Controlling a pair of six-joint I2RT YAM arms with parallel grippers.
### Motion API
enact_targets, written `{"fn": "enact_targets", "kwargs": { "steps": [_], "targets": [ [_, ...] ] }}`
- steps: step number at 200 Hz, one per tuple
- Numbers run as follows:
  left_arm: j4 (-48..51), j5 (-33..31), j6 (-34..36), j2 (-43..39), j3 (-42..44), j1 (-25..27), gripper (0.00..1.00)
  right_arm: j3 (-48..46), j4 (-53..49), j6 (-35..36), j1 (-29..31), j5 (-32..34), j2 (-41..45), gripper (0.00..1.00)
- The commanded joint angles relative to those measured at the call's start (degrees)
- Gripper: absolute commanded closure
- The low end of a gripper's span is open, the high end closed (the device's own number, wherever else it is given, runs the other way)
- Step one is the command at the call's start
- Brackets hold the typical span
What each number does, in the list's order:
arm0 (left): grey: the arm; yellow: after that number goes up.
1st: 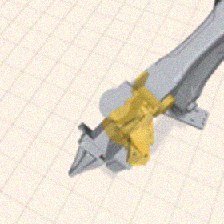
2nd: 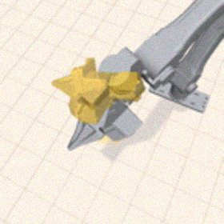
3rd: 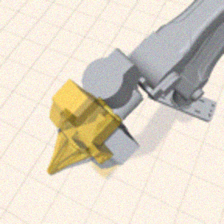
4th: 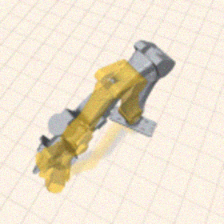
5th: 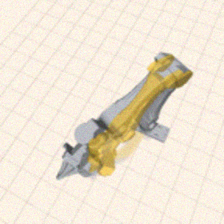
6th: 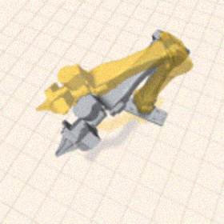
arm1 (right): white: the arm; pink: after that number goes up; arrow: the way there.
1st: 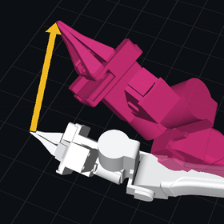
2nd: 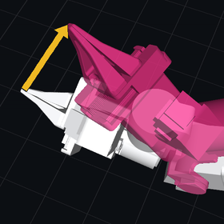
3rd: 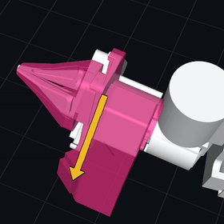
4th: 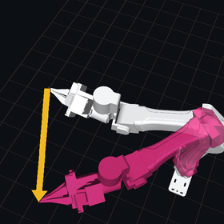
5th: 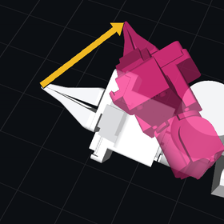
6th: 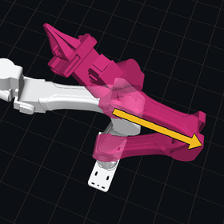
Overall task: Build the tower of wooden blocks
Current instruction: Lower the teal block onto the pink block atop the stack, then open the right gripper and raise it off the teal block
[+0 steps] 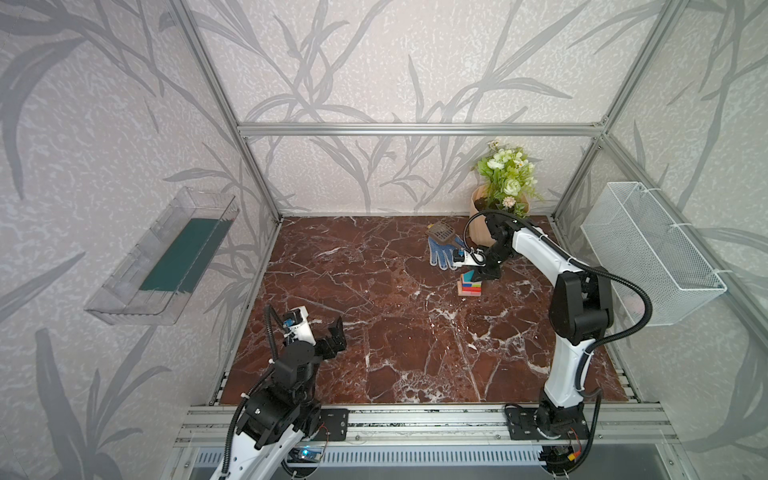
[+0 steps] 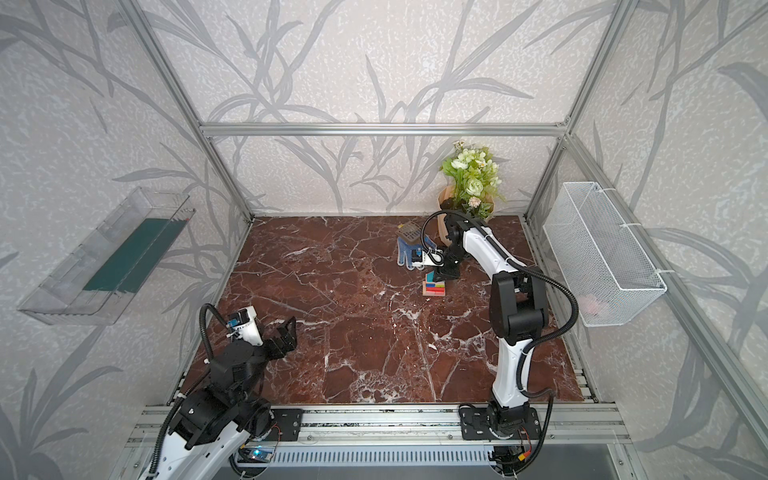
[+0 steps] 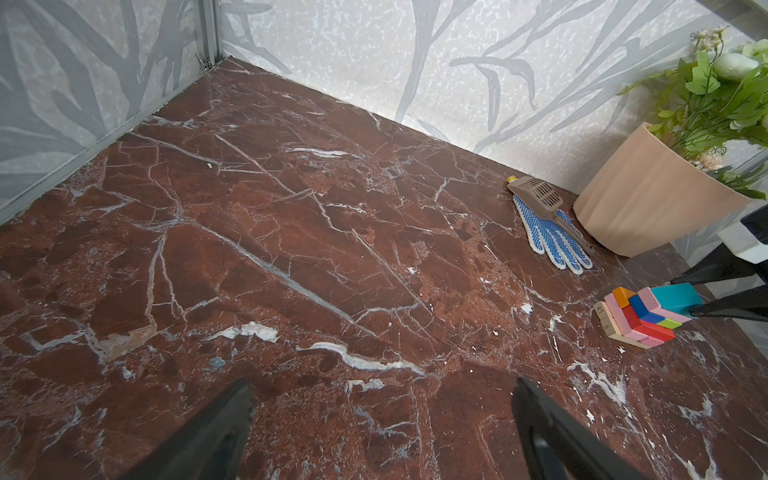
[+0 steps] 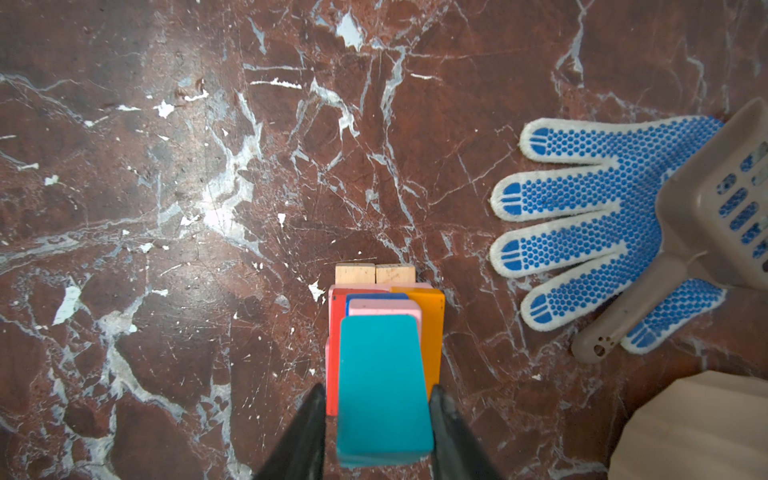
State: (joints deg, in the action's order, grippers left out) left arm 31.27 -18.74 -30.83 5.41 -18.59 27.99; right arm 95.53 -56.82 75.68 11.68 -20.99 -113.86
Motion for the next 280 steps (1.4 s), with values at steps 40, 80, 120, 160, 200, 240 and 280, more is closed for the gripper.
{"fn": "enact_targets", "kwargs": {
  "steps": [40,80,120,160,200,240,280],
  "targets": [
    [-0.10,-0.25,-0.40,-0.09,0.58,-0.14,0.02,2.35,-2.34,-0.42,0.44,-0.10,-1.09,0.62],
    [-0.15,-0.33,-0.45,-0.13,0.57,-0.13,0.02,2.93,-2.47,-0.75,0.55,0.41,-1.86,0.63],
    [-0.16,-0.28,-0.45,-0.12,0.57,-0.20,0.02,3.34,-2.17,-1.28,0.62,1.09,-2.60,0.62],
    [-0.19,-0.30,-0.46,-0.08,0.63,-0.15,0.02,3.48,-2.26,-1.24,0.71,0.78,-2.66,0.63],
    [-0.15,-0.28,-0.44,-0.07,0.57,-0.13,0.02,3.44,-2.42,-1.14,0.89,0.24,-2.09,0.60],
    [-0.15,-0.75,-0.43,-0.09,0.63,-0.14,0.01,0.55,-0.10,-2.91,0.97,-6.75,3.46,0.01],
    [0.02,-1.41,-0.61,0.25,0.55,-0.13,0.01,-13.10,17.25,-13.55,0.34,-21.45,19.03,0.01]
  ]
}}
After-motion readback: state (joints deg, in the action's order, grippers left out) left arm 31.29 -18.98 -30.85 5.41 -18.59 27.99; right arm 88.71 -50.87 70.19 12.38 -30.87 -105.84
